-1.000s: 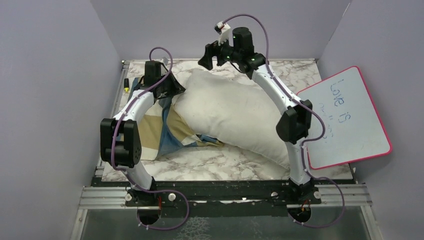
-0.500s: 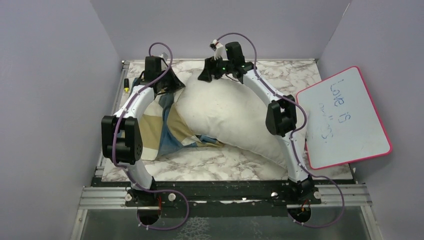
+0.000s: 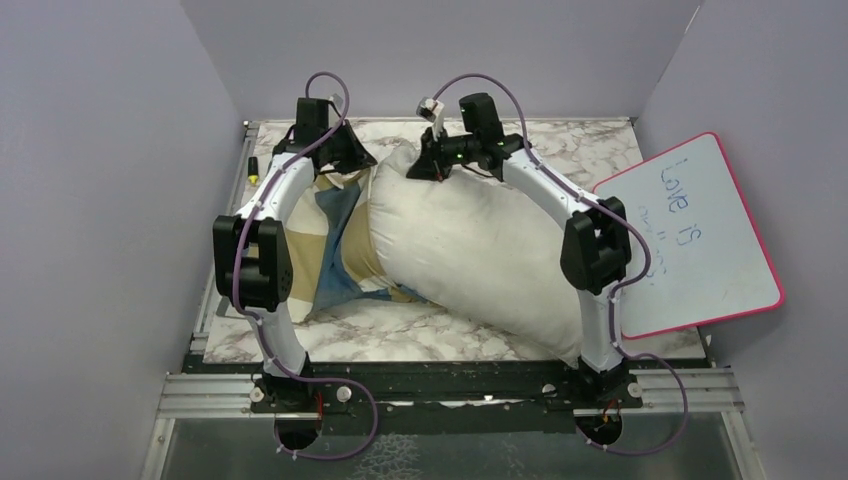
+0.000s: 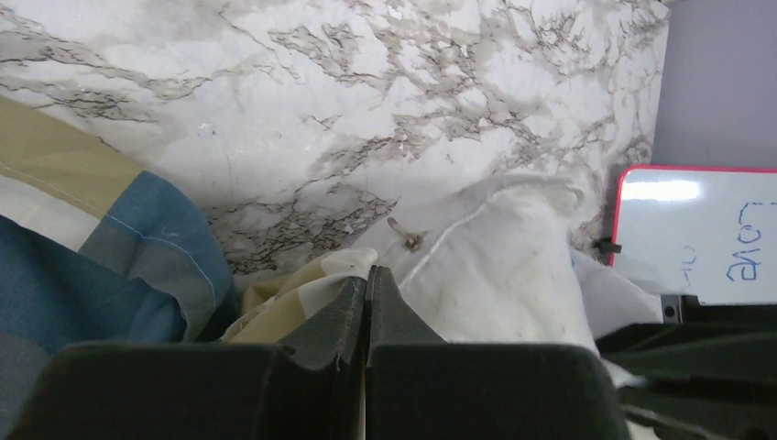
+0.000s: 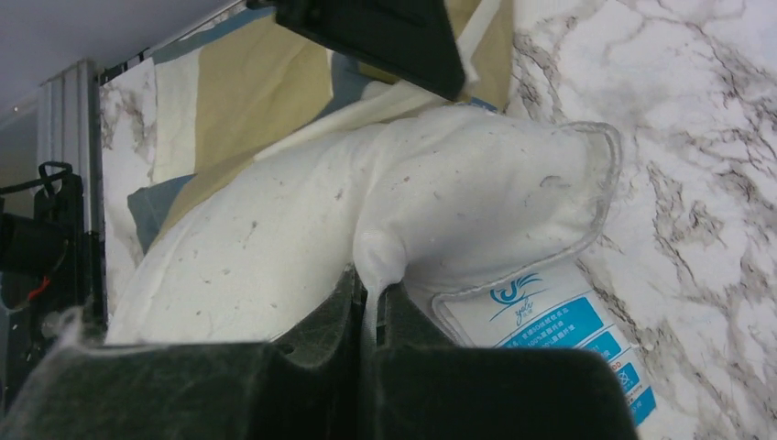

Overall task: Put the pillow into the pillowcase
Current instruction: Stuff the pillow into the pillowcase.

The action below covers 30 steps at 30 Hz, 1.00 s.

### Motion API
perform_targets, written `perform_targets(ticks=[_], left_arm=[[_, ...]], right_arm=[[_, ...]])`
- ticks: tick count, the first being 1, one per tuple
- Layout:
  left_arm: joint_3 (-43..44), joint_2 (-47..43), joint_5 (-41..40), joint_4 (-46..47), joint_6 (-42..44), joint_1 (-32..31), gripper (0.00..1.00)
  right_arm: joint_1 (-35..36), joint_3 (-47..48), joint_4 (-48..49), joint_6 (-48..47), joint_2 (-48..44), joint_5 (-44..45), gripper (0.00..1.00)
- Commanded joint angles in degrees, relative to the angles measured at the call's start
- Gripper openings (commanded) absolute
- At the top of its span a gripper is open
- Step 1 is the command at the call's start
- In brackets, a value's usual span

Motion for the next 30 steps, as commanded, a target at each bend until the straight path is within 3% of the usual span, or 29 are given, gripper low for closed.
perform_targets(ticks=[1,12,23,30], left_arm=[[4.0,0.6,2.6,4.6,-0.8,-0.3,0.0],[4.0,-1.4,11.7,12.1,-3.0,-2.6,0.0],[8.4,2.0,13.4,17.4,-4.2,-5.3,0.0],[11.0,5.2,14.2,21.0,-5.2,-7.6,0.0]], right_arm=[[5.4,-3.6,-7.4,-7.9,-3.4,-4.3,0.0],[9.3,-0.2,-11.7,-12.3,3.7,-3.7,0.0],[9.8,-2.5,-10.9,-13.0,4.6,0.1,0.0],[10.5,-4.9,-8.2,-13.2,3.5,-2.5,0.0]])
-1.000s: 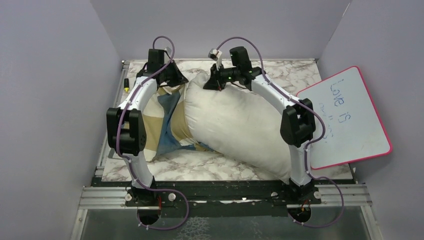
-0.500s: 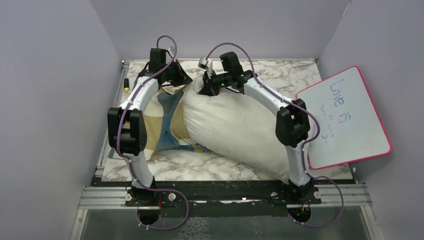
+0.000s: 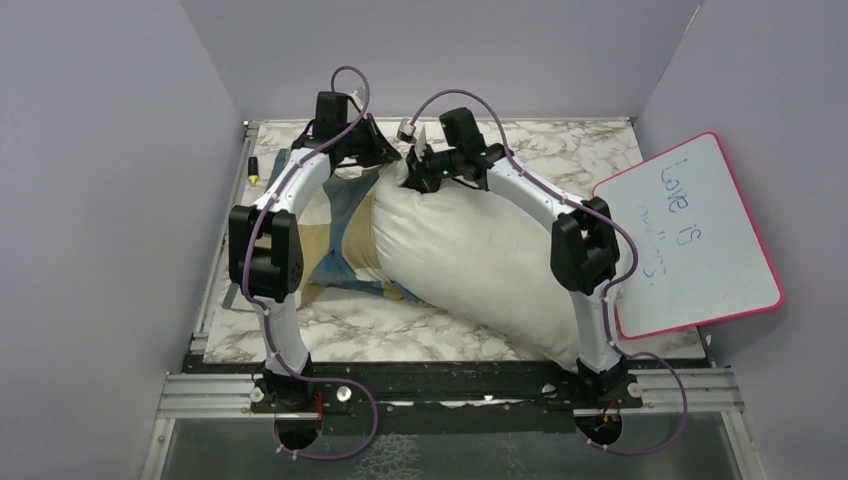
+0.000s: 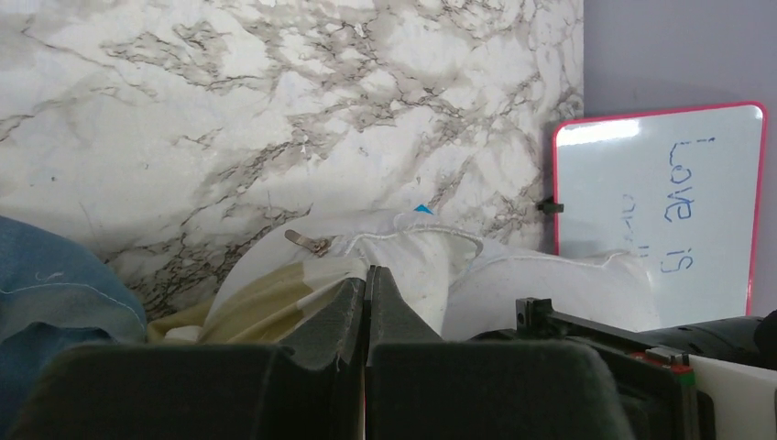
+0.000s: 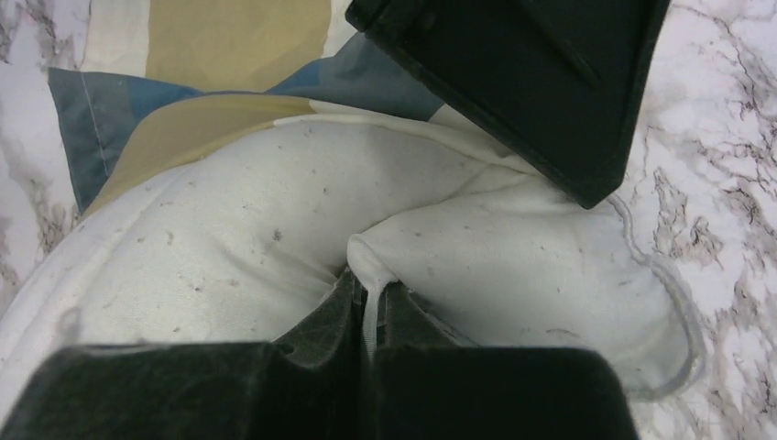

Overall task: Put the pillow into the pillowcase
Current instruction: Stuff the pillow into the pillowcase.

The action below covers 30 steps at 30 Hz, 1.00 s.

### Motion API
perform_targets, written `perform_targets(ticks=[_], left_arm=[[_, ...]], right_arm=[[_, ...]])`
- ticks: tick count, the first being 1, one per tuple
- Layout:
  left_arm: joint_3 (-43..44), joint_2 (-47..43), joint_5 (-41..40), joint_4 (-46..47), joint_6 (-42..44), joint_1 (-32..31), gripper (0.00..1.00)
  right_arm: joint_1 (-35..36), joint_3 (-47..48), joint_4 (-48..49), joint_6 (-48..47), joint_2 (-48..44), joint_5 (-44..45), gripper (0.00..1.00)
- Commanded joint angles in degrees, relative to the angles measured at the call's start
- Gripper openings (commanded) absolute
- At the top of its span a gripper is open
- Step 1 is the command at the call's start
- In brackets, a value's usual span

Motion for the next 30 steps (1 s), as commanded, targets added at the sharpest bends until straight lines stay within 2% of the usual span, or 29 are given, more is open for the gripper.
perform_targets(ticks=[1,5,10,13,16,24,25,28,30], left_arm=[[6.3,1.0,5.9,17.9,-3.0,-3.7,0.0],[7.0,0.5,6.9,18.5,-3.9,-5.6,0.0],[3.8,-3.1,7.8,22.0,-9.4,-4.8,0.0],[4.5,-3.6,7.4,20.7,-11.1,-4.4,0.0],[5.5,-3.6,6.2,19.8,-11.3,-4.3,0.0],[8.1,-4.0,6.0,15.3,-7.9,-4.3,0.0],[8.3,-4.2,6.2,14.1,-6.6,-4.3,0.02],[9.6,-5.3,3.3,5.1,1.3,-4.4,0.28],[8.2,-7.1,-0.4,0.1,6.5,-4.3,0.41]], right_arm=[[5.8,-4.3,-5.2,0.3,2.1,-7.1,0.0],[5.7,-4.6,-5.0,1.5,3.1,-1.3,0.0],[2.3,-9.7,2.5,12.4,1.8,7.9,0.0],[2.0,-14.7,8.2,16.9,-1.1,12.7,0.0],[1.9,-16.9,10.0,20.9,-2.7,16.8,0.0],[1.8,-22.4,17.5,28.8,-4.1,19.9,0.0],[1.8,-23.3,19.1,29.8,-4.2,19.5,0.0],[1.8,-24.1,20.0,30.8,-4.2,18.7,0.0],[1.8,-24.3,20.0,30.9,-4.4,18.5,0.0]])
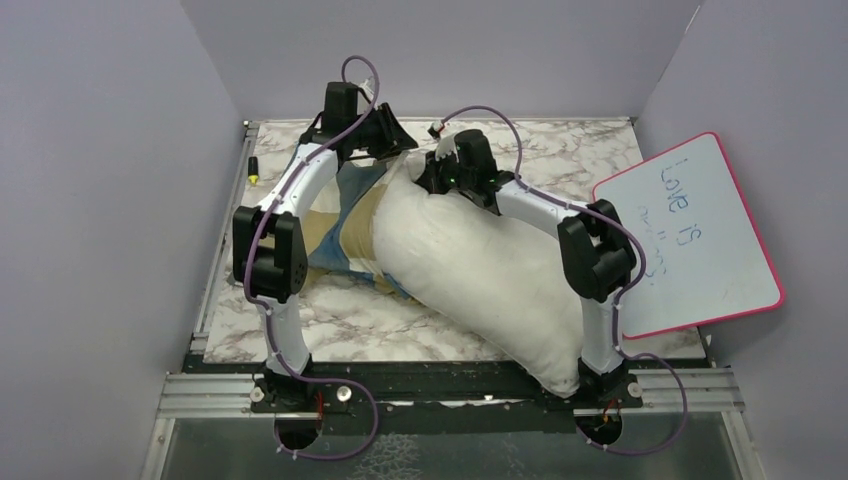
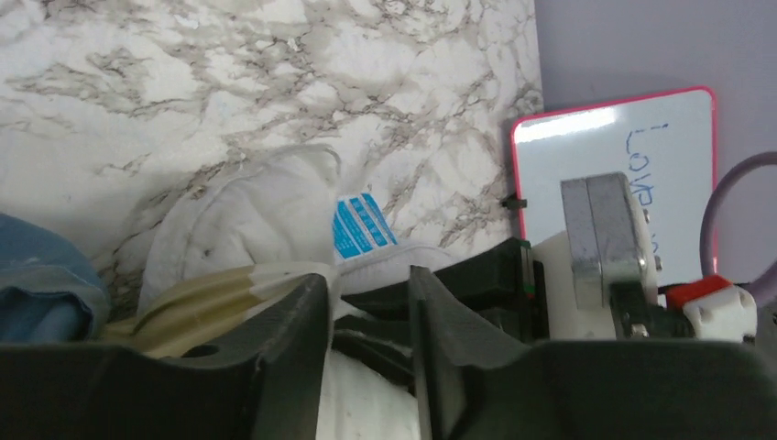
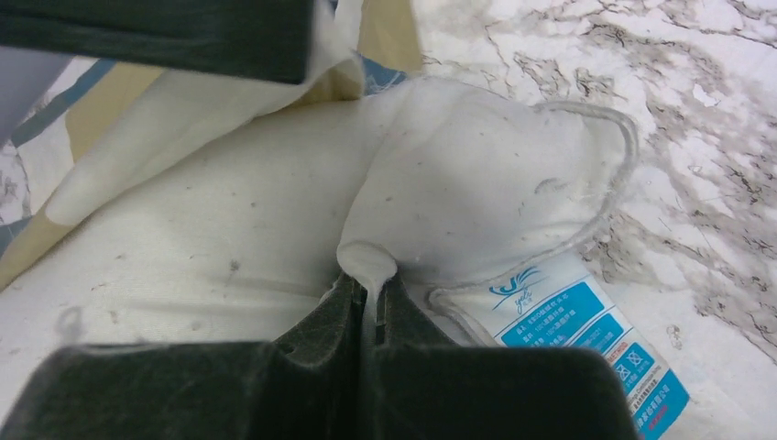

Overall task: Put the pillow into the pillowcase
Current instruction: Stuff the pillow into the pillowcase.

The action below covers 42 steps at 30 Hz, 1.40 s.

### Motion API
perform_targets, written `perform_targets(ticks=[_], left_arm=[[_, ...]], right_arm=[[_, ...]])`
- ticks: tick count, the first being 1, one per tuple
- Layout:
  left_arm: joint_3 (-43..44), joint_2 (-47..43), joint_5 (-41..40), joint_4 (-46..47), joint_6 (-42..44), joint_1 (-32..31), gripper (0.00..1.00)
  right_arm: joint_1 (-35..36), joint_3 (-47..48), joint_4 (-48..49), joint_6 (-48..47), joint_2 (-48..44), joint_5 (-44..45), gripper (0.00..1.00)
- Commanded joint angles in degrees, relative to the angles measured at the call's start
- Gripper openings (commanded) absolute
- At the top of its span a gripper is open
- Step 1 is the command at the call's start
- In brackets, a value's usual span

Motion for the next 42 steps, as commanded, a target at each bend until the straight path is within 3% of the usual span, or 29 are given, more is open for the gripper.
perform_targets(ticks=[1,9,14,23,26,29,30,37,42], left_arm=[[2.7,-9.9,-3.6,-4.4,12.0,-1.4,0.45],[-12.8,-23.0,-19.9,-14.3,20.3,-1.6,0.53],[-16.7,-27.0,-23.8,-16.9,21.8,-1.8,0.59],[-21.1,-24.4,-25.5,-17.1,23.1,-3.8,0.58],[-20.0,-21.9,-24.6,-17.0,24.2,-4.0,0.44],[-16.4,-20.1,-21.4,-16.5,23.7,-4.0,0.07],[-14.8,-19.7,-20.0,-15.6,23.1,-4.0,0.0],[0.9,-11.2,-12.7,-10.3,16.9,-4.0,0.0],[6.5,-4.8,-8.2,-9.6,14.3,-4.0,0.0]], right_arm=[[2.9,-3.6,-4.2,4.0,1.5,-2.5,0.0],[2.8,-4.6,-2.9,3.9,0.3,-2.4,0.0],[2.8,-4.9,-2.3,4.0,-0.5,-2.6,0.0],[2.8,-5.0,-2.0,4.4,-1.4,-3.2,0.0],[2.8,-5.4,-1.4,4.6,-1.9,-4.2,0.0],[2.8,-6.2,-0.7,4.2,-2.9,-5.6,0.0],[2.8,-6.9,0.5,3.5,-3.6,-6.5,0.0],[2.8,-18.4,16.3,-1.6,-14.0,-16.0,0.0],[3.0,-22.1,18.8,-6.4,-17.5,-16.8,0.0]])
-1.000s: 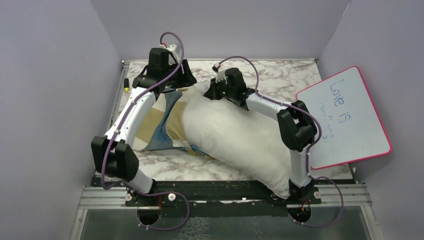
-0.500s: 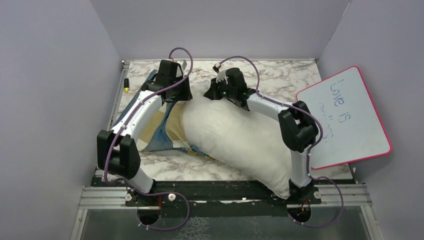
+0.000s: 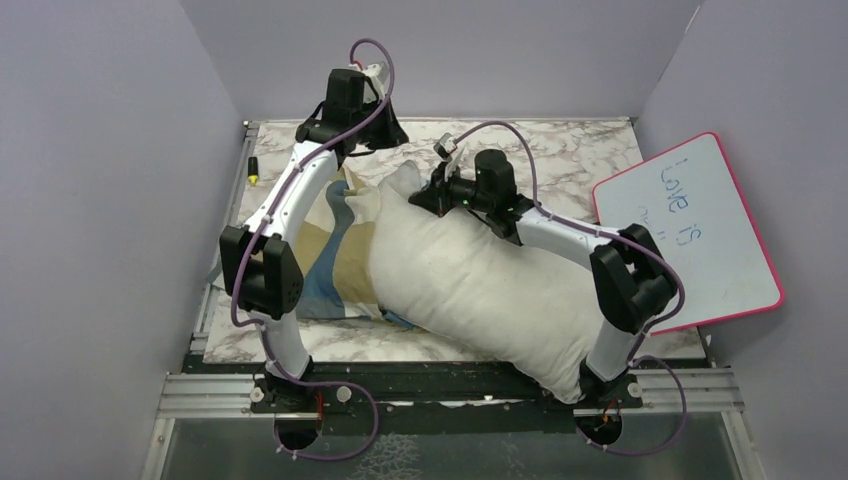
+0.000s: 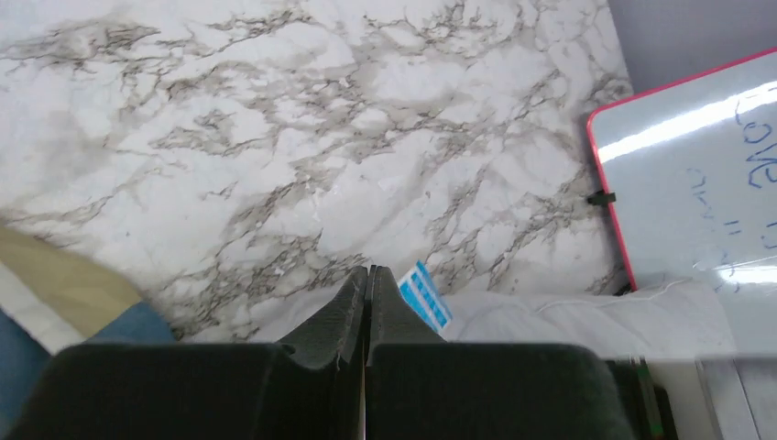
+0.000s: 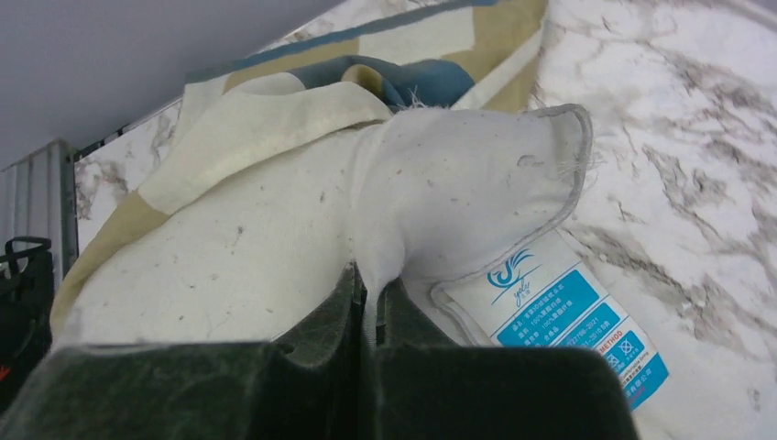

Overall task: Put the pillow into the pillowcase
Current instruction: Stuff the pillow into the pillowcase.

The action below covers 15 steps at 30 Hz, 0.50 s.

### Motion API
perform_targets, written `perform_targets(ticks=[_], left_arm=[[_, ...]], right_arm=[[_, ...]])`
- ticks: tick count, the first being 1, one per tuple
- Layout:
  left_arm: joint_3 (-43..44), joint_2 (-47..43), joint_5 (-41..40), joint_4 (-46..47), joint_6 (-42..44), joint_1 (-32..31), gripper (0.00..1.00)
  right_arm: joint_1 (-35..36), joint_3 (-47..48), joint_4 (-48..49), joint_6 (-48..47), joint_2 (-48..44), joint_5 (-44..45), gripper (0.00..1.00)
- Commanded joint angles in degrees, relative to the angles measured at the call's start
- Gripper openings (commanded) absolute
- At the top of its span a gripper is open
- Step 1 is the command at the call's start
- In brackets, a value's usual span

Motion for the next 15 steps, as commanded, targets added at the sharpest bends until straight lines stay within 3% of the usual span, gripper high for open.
perform_targets(ticks=[1,3,7,10,15], left_arm=[[3.8,5.1,7.1,3.9,-3.8,-0.2,0.0],[4.4,6.6,8.9,4.0,-4.3,-0.3,0.0],[4.8,6.3,3.3,-1.4,-2.6,-0.3,0.0],[5.1,4.3,-3.9,-8.7,0.2,-0.3,0.18],[1.8,-1.4,-16.9,-18.4,3.0,-0.3,0.35]], right_arm=[[1.3,-3.4,2.9,-5.9,-2.7,-7.6,0.0],[1.4,-4.5,5.7,-6.7,-1.8,-7.9,0.0],[1.5,1.3,-3.9,-8.7,1.3,-2.5,0.0],[1.4,-0.5,-2.1,-8.1,0.4,-1.4,0.0],[1.4,-1.8,-2.3,-7.3,-1.2,-0.8,0.0]])
